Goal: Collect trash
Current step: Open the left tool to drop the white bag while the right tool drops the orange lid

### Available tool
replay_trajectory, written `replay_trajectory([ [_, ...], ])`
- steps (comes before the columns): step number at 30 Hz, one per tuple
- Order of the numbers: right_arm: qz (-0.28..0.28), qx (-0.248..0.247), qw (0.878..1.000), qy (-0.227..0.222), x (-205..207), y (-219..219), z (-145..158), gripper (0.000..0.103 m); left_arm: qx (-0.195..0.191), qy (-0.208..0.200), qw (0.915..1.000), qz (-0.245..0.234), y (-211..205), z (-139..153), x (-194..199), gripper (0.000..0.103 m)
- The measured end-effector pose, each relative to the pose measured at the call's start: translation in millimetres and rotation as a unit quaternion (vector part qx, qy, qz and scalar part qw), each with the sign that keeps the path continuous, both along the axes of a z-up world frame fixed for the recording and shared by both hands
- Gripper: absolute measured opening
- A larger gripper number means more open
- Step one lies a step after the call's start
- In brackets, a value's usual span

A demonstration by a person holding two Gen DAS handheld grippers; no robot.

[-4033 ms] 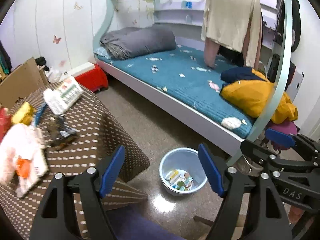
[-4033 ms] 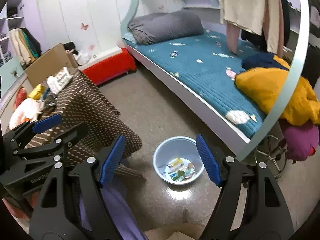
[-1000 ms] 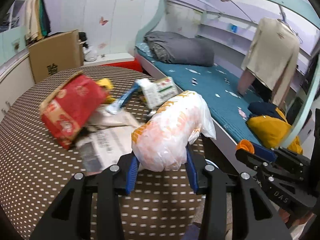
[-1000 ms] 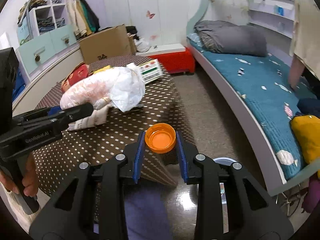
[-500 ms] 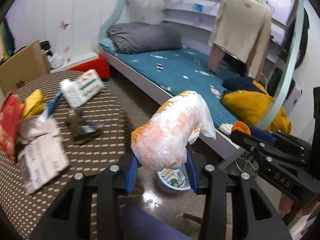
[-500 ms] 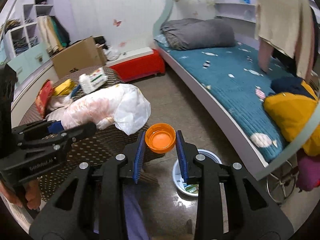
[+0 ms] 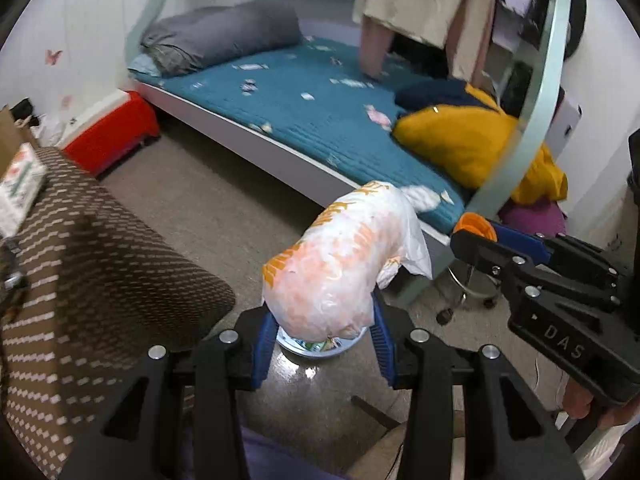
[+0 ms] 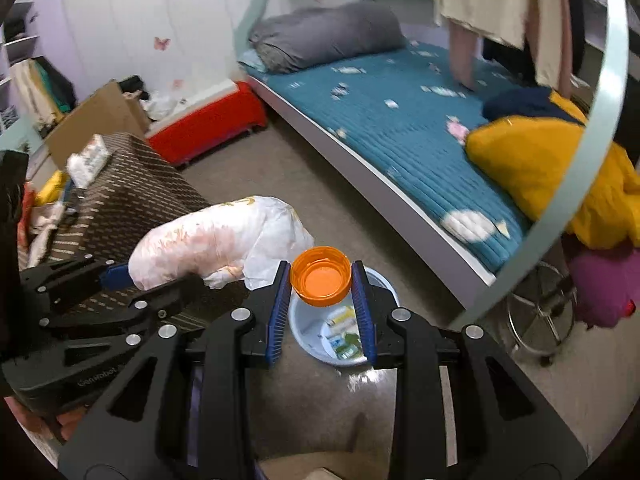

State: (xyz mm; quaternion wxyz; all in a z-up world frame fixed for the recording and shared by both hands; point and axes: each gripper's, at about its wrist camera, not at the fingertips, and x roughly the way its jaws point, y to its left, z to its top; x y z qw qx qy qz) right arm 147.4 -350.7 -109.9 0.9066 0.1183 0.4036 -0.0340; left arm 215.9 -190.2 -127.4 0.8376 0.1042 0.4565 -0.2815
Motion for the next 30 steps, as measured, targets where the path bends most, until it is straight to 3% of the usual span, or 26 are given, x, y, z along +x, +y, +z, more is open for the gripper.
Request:
replay_trajectory([
  [11, -0.059, 0.016, 0.995, 0.073, 4.1, -48.4, -52.1, 0.03, 0.043, 0.058, 0.9965, -0.042, -60.9, -59.0, 28.1, 0.045],
  [12, -0.064, 0.018, 0.995, 0.079, 5.0, -51.9, -56.7, 0.03, 0.047, 0.056, 0.9964, -0.042, -65.8, -64.1, 31.6, 0.053],
  [13, -0.067, 0.02, 0.994, 0.084, 6.1, -53.6, -59.4, 0.03, 0.056, 0.054, 0.9962, -0.039, -70.3, -68.3, 34.5, 0.074],
  [14, -0.07, 0.022, 0.993, 0.089, 7.8, -55.2, -63.1, 0.03, 0.071, 0.053, 0.9956, -0.033, -72.9, -73.8, 37.5, 0.085],
  [15, -0.072, 0.023, 0.993, 0.093, 9.0, -56.6, -66.2, 0.03, 0.088, 0.053, 0.9945, -0.019, -73.3, -81.6, 41.4, 0.088],
  [19, -0.069, 0.026, 0.992, 0.105, 16.8, -54.6, -75.1, 0.03, 0.079, 0.087, 0.993, -0.005, -60.4, -97.5, 50.1, 0.088],
  [30, -0.018, 0.029, 0.991, 0.127, 65.4, -13.7, -95.0, 0.034, 0.079, 0.092, 0.9908, 0.06, -0.9, -92.5, 68.0, 0.088],
])
